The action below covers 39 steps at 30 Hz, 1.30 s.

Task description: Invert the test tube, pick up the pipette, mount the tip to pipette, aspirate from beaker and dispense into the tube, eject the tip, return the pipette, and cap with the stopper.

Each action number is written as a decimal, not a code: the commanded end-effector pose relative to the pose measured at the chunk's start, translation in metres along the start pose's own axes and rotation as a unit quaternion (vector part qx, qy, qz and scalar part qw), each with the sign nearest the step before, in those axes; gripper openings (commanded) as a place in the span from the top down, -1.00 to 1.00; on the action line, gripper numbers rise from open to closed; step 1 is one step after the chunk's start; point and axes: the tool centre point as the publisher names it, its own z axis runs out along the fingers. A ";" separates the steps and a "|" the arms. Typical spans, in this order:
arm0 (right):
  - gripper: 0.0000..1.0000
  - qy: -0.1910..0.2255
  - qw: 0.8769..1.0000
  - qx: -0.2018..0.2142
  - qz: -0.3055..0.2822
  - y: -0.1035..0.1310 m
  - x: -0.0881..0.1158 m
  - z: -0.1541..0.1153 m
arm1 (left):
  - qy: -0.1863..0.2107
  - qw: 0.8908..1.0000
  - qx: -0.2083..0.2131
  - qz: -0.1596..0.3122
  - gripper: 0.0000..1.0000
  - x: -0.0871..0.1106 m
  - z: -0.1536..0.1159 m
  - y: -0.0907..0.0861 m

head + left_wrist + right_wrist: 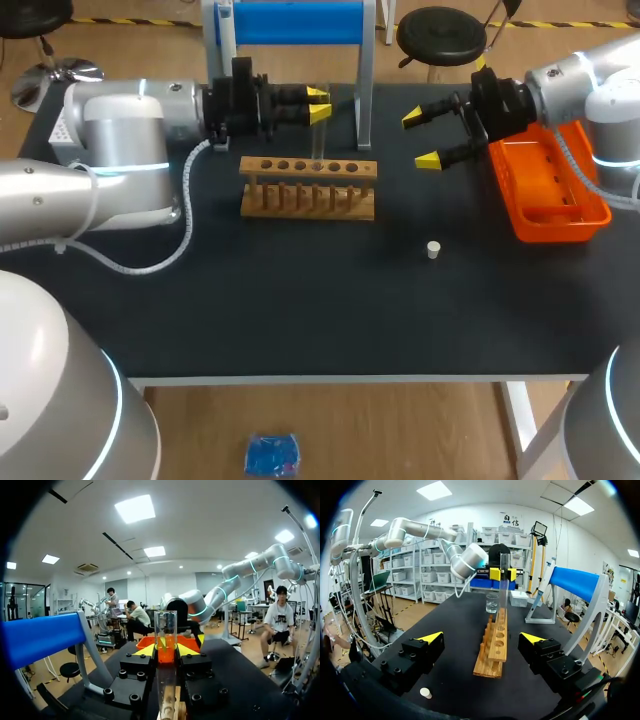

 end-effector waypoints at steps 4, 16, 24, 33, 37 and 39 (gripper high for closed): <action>-1.00 0.001 1.000 0.000 0.000 -0.001 -0.001 0.000 | 0.017 0.999 -0.036 -0.009 1.00 -0.003 -0.003 0.000; -1.00 0.001 1.000 0.000 0.000 -0.001 -0.001 0.000 | 0.039 0.994 -0.102 -0.031 1.00 -0.003 -0.005 0.007; -1.00 0.001 1.000 0.000 0.000 -0.001 -0.001 0.000 | 0.043 0.990 -0.129 -0.038 1.00 -0.003 -0.005 0.012; -1.00 0.001 1.000 0.000 0.000 -0.001 -0.001 0.000 | 0.041 0.990 -0.128 -0.043 1.00 -0.002 -0.003 0.020; -1.00 0.001 1.000 0.000 0.000 -0.001 -0.001 0.000 | 0.035 0.991 -0.123 -0.044 1.00 0.000 -0.003 0.022; -1.00 0.001 1.000 0.000 0.000 -0.001 -0.001 0.000 | 0.033 0.991 -0.120 -0.045 1.00 0.000 -0.003 0.025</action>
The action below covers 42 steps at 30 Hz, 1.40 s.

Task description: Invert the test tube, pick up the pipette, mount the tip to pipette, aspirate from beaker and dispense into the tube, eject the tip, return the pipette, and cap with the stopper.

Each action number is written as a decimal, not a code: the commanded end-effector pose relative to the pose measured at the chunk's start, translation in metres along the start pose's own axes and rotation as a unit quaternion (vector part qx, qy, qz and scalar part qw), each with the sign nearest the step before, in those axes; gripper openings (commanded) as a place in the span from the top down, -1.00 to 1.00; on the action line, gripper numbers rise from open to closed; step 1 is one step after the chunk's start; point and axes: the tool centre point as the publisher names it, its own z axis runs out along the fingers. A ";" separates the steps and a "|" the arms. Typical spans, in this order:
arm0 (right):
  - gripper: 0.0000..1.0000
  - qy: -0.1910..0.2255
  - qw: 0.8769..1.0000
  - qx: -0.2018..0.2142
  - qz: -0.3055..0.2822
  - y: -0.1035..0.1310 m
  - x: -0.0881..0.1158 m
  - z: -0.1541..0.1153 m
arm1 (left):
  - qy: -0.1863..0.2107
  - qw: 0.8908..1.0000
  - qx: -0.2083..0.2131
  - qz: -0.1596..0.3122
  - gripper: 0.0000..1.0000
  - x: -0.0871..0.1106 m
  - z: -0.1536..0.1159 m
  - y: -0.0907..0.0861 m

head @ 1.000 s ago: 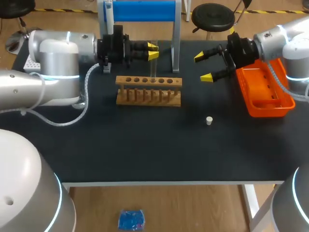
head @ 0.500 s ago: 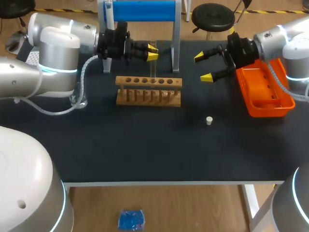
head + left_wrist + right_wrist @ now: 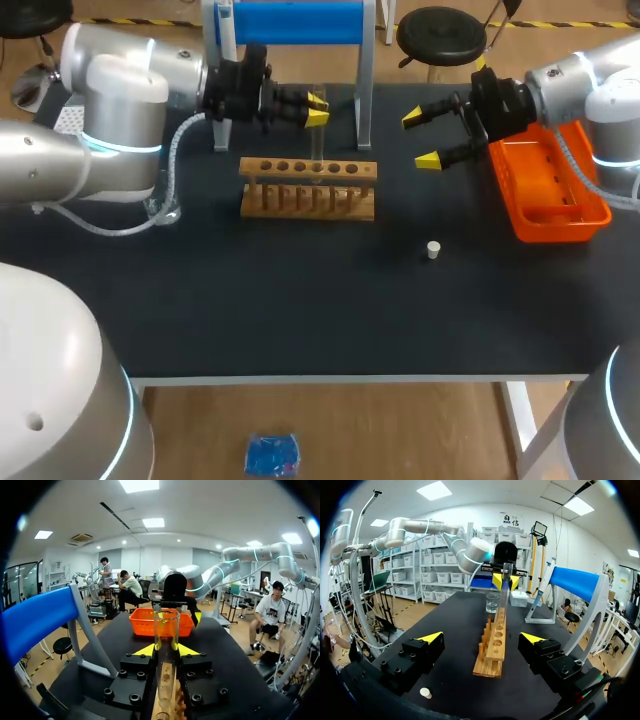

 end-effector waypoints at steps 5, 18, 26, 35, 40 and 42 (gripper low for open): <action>-1.00 0.001 1.000 0.000 0.000 -0.001 -0.001 0.000 | -0.010 1.000 0.010 -0.002 1.00 0.003 0.003 0.007; -1.00 0.001 1.000 0.000 0.000 -0.001 -0.001 0.000 | -0.028 0.999 0.024 0.000 1.00 0.004 0.000 0.013; -1.00 0.001 1.000 0.000 0.000 -0.001 -0.001 0.000 | -0.036 0.999 0.033 -0.004 1.00 0.006 -0.001 0.019; -1.00 0.001 1.000 0.000 0.000 -0.001 -0.001 0.000 | -0.045 0.998 0.044 -0.007 1.00 0.006 -0.001 0.027; -1.00 0.001 1.000 0.000 0.000 -0.001 -0.001 0.000 | -0.051 0.998 0.048 -0.004 1.00 0.005 -0.001 0.029; -1.00 0.001 1.000 0.000 0.000 -0.001 -0.001 0.000 | -0.052 0.997 0.049 -0.004 1.00 0.004 -0.002 0.030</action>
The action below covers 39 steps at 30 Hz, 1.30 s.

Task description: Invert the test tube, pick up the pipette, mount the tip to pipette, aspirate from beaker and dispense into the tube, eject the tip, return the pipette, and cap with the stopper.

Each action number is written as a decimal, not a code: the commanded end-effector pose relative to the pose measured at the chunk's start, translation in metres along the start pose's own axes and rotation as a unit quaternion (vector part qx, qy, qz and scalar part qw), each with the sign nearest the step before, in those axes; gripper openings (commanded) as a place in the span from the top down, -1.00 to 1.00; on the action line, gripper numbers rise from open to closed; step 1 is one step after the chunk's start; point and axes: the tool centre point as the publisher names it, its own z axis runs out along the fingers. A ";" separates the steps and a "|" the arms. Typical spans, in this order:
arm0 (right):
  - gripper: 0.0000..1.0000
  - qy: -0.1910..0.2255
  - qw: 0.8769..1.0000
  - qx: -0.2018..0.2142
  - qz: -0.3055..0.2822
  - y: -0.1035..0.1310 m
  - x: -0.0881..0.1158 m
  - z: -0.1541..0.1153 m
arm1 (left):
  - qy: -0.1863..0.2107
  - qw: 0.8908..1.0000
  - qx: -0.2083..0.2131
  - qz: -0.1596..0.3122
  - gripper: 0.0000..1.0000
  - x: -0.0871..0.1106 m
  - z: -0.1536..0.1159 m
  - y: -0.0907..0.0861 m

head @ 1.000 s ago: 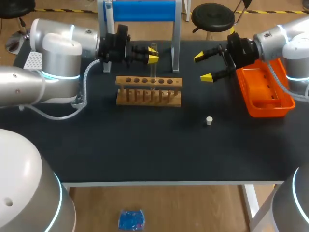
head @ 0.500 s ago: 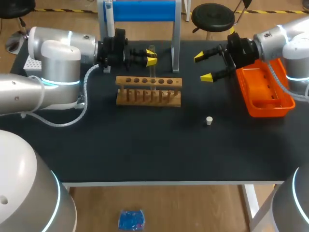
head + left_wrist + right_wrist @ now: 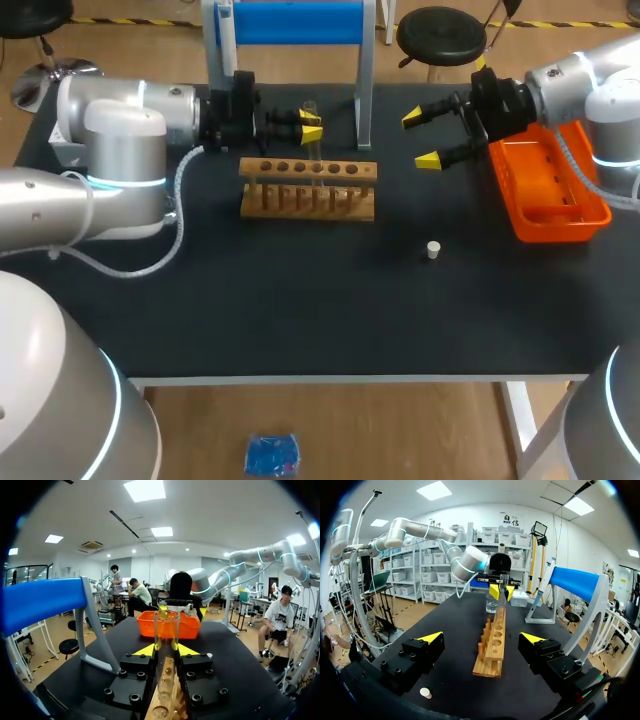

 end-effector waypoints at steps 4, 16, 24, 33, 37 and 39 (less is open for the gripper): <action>-1.00 0.001 1.000 0.000 0.000 -0.001 -0.001 0.000 | -0.012 1.000 0.004 0.003 1.00 0.003 0.001 0.003; -1.00 0.001 1.000 0.000 0.000 -0.001 -0.001 0.000 | -0.029 1.000 -0.002 0.005 1.00 0.002 0.001 0.010; -1.00 0.001 1.000 0.000 0.000 -0.001 -0.001 0.000 | -0.030 1.000 -0.006 0.006 1.00 0.002 0.001 0.012; -1.00 0.001 1.000 0.000 0.000 -0.001 -0.001 0.000 | -0.021 1.000 -0.014 0.013 1.00 0.000 0.003 0.010; -1.00 0.001 1.000 0.000 0.000 -0.001 -0.001 0.000 | -0.015 1.000 -0.019 0.015 1.00 -0.001 0.005 0.009; -1.00 0.001 1.000 0.000 0.000 -0.001 -0.001 0.000 | -0.012 1.000 -0.022 0.016 1.00 -0.001 0.006 0.008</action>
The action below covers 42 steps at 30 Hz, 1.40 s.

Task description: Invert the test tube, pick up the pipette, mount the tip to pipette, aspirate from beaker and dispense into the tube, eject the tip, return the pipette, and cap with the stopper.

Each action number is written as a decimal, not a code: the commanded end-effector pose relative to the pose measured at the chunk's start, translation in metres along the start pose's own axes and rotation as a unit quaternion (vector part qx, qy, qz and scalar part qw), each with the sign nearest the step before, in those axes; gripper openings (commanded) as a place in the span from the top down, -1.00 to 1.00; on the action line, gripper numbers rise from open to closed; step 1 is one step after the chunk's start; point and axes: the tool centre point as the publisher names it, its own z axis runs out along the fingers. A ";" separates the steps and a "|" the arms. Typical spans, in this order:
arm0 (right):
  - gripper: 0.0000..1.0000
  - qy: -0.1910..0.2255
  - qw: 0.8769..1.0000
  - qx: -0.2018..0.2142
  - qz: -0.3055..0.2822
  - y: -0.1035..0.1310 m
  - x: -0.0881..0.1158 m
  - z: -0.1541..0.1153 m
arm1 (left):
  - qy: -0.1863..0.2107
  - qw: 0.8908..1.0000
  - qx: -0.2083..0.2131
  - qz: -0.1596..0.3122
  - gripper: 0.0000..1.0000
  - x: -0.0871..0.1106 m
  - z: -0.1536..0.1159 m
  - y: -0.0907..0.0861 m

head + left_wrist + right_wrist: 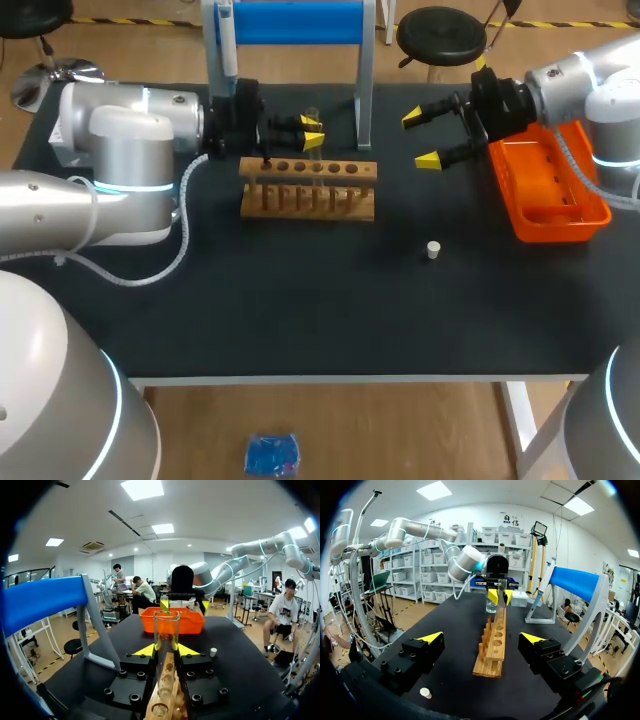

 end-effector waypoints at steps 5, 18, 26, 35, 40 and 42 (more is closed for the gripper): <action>-1.00 0.001 1.000 0.000 0.000 -0.001 -0.001 0.000 | 0.010 1.000 -0.008 0.000 1.00 -0.003 0.003 -0.002; -1.00 0.001 1.000 0.000 0.000 -0.001 -0.001 0.000 | 0.011 1.000 -0.009 0.007 -1.00 -0.004 0.006 -0.002; -1.00 0.001 1.000 0.000 0.000 -0.001 -0.001 0.000 | 0.005 1.000 -0.009 0.011 -1.00 -0.004 0.003 -0.003; -1.00 0.001 1.000 0.000 0.000 -0.001 -0.001 0.000 | 0.002 1.000 -0.014 0.009 -1.00 -0.003 0.000 -0.005; -1.00 0.001 1.000 0.000 0.000 -0.001 -0.001 0.000 | -0.004 1.000 -0.019 -0.014 -1.00 -0.001 -0.007 -0.010; -1.00 0.001 1.000 0.000 0.000 -0.001 -0.001 0.000 | -0.009 0.999 -0.025 -0.025 -1.00 0.000 -0.012 -0.014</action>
